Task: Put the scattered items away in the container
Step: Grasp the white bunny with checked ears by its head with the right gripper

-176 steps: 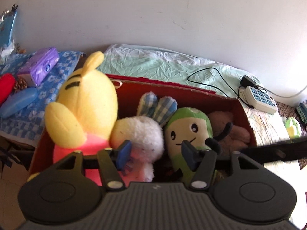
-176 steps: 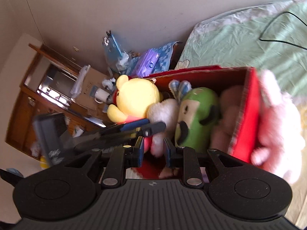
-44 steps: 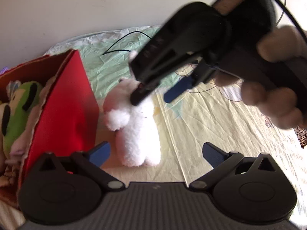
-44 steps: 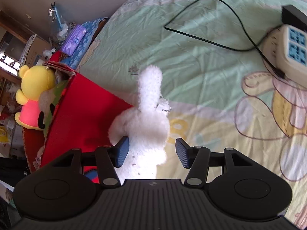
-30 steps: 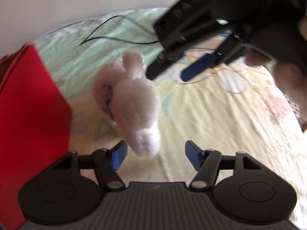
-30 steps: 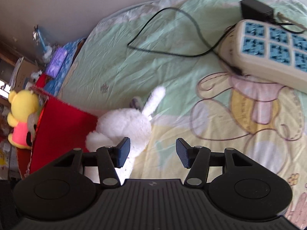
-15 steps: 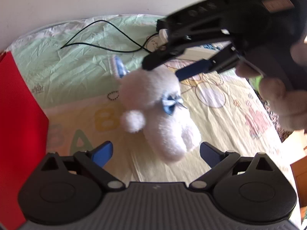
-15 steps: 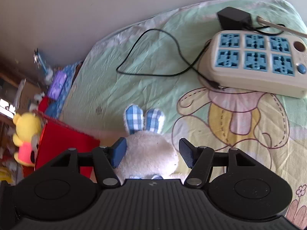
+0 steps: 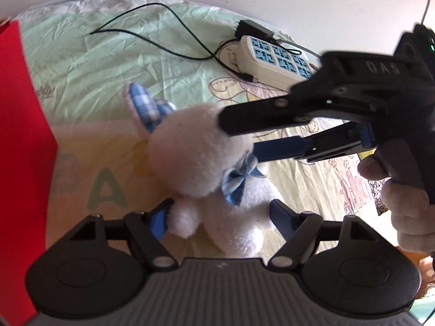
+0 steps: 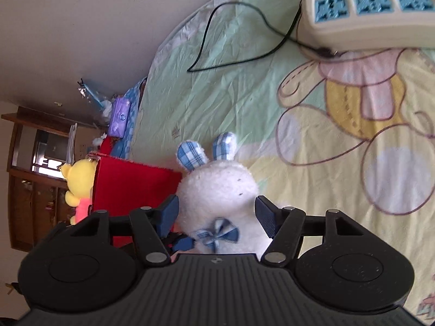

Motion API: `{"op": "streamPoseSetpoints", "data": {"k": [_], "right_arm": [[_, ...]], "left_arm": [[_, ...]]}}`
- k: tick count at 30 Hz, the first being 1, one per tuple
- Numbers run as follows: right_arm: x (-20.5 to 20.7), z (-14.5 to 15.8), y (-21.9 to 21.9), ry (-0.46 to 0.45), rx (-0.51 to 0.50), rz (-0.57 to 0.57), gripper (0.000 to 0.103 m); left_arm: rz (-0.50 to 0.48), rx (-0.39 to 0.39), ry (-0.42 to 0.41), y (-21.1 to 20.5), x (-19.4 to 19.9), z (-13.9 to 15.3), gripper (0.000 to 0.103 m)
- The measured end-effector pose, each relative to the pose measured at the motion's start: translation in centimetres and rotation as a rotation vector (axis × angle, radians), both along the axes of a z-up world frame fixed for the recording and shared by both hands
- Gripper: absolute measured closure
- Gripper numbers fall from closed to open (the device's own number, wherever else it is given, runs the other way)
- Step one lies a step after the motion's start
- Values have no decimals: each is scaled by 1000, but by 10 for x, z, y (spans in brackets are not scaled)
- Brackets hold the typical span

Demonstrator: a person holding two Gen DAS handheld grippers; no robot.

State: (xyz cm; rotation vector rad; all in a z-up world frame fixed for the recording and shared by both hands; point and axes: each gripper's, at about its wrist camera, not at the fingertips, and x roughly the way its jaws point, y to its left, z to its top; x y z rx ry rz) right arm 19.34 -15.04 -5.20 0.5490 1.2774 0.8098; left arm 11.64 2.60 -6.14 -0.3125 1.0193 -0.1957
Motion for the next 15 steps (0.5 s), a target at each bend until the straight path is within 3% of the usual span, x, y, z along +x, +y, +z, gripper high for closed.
{"op": "streamPoseSetpoints", "data": {"k": [3,7,11,15], "right_arm": [[9,-7,-6,14,44,-10,37],[9,-17,-1,8,50,58,37],[7,-27,8,28,60,73,38],[-3,-17,16,-17,30,128,41]], "left_arm": [[24,-6,4,8,0,1,25],[32,3,1,10,-2,3,26],[35,56,-10,6,-4,8,26],[-3,137,-40,-2,-17,22,34]]}}
